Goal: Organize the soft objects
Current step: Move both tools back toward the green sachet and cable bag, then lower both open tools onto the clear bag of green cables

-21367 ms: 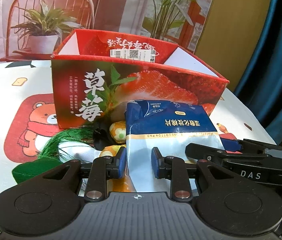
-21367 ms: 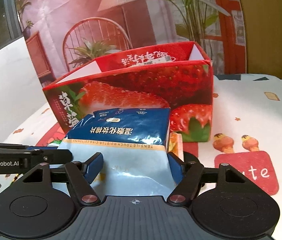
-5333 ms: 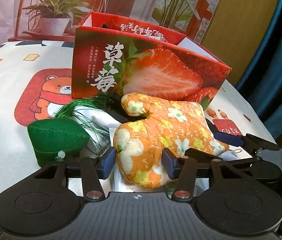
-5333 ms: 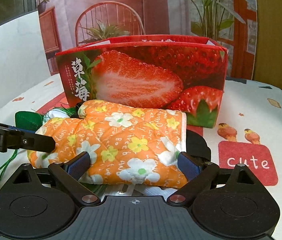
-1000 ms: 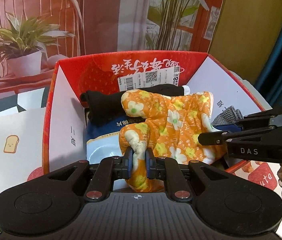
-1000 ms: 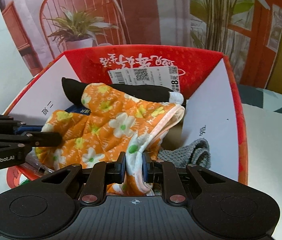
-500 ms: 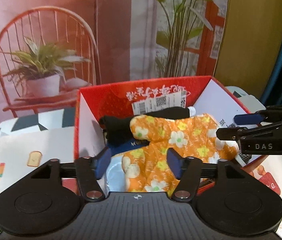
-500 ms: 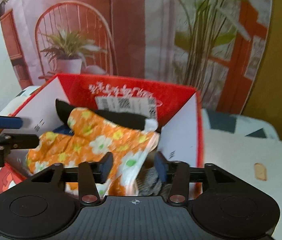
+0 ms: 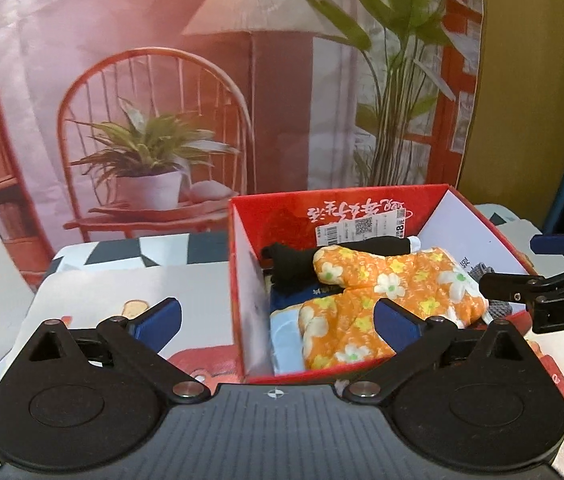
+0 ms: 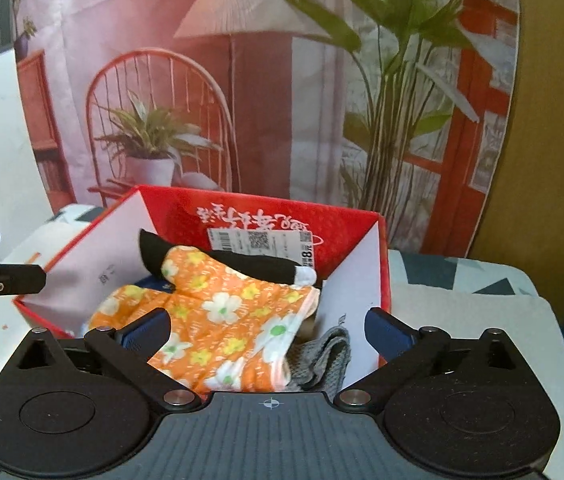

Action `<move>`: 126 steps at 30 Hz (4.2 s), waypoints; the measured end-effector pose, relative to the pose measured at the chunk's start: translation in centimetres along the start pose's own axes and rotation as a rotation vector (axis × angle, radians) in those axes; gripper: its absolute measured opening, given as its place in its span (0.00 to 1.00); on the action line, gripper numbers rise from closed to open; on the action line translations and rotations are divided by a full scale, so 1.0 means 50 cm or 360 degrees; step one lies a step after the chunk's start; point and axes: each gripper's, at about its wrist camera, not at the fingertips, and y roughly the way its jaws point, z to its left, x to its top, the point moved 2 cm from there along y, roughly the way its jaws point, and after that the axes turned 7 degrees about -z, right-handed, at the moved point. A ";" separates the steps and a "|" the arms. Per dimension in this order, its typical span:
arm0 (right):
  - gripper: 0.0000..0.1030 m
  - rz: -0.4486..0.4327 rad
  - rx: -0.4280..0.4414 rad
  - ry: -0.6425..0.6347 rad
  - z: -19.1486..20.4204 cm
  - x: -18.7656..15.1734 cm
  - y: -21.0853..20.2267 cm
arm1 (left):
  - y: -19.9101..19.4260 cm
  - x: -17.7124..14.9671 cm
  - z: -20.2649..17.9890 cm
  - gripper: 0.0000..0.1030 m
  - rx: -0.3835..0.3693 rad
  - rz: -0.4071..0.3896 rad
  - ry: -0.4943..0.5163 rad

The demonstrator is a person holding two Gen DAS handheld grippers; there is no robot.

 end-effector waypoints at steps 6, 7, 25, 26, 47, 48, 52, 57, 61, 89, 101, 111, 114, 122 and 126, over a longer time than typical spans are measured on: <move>1.00 -0.0082 0.0063 0.0030 0.025 -0.036 -0.056 | -0.071 -0.051 -0.007 1.00 -0.0020 -0.0036 0.0021; 0.99 -0.0092 0.0075 0.0026 0.031 -0.044 -0.067 | -0.079 -0.062 -0.010 1.00 -0.0030 -0.0033 0.0018; 0.76 0.0065 0.0286 0.0033 0.103 -0.296 -0.178 | -0.146 -0.284 -0.047 1.00 -0.0100 0.0162 -0.0131; 0.75 0.0074 0.0296 0.0027 0.106 -0.306 -0.182 | -0.148 -0.289 -0.049 1.00 -0.0111 0.0160 -0.0144; 0.48 0.0211 0.0338 0.0107 0.099 -0.392 -0.158 | -0.134 -0.355 -0.075 1.00 -0.0240 0.0163 -0.0205; 0.47 0.0209 0.0339 0.0108 0.098 -0.391 -0.158 | -0.134 -0.356 -0.077 1.00 -0.0248 0.0160 -0.0200; 0.45 0.0205 0.0340 0.0119 0.095 -0.391 -0.158 | -0.139 -0.358 -0.078 0.98 -0.0313 0.0109 -0.0212; 0.42 0.0203 0.0348 0.0114 0.097 -0.391 -0.159 | -0.140 -0.361 -0.072 0.79 -0.0386 0.0095 -0.0257; 0.41 0.0202 0.0348 0.0113 0.097 -0.391 -0.158 | -0.132 -0.364 -0.072 0.68 -0.0397 0.0127 -0.0263; 0.41 0.0185 0.0341 0.0115 0.102 -0.372 -0.122 | -0.040 -0.365 -0.071 0.53 -0.0294 0.0265 -0.0206; 0.42 0.0174 0.0378 0.0145 0.110 -0.384 -0.133 | -0.057 -0.378 -0.074 0.40 -0.0376 0.0248 -0.0244; 0.41 0.0164 0.0383 0.0130 0.112 -0.387 -0.139 | -0.063 -0.384 -0.072 0.40 -0.0386 0.0236 -0.0252; 0.42 0.0162 0.0380 0.0130 0.111 -0.387 -0.139 | -0.063 -0.385 -0.072 0.40 -0.0383 0.0228 -0.0247; 0.42 0.0161 0.0380 0.0131 0.110 -0.387 -0.139 | -0.065 -0.387 -0.070 0.40 -0.0378 0.0216 -0.0251; 0.41 0.0152 0.0370 0.0132 0.107 -0.387 -0.142 | -0.065 -0.387 -0.068 0.40 -0.0372 0.0215 -0.0253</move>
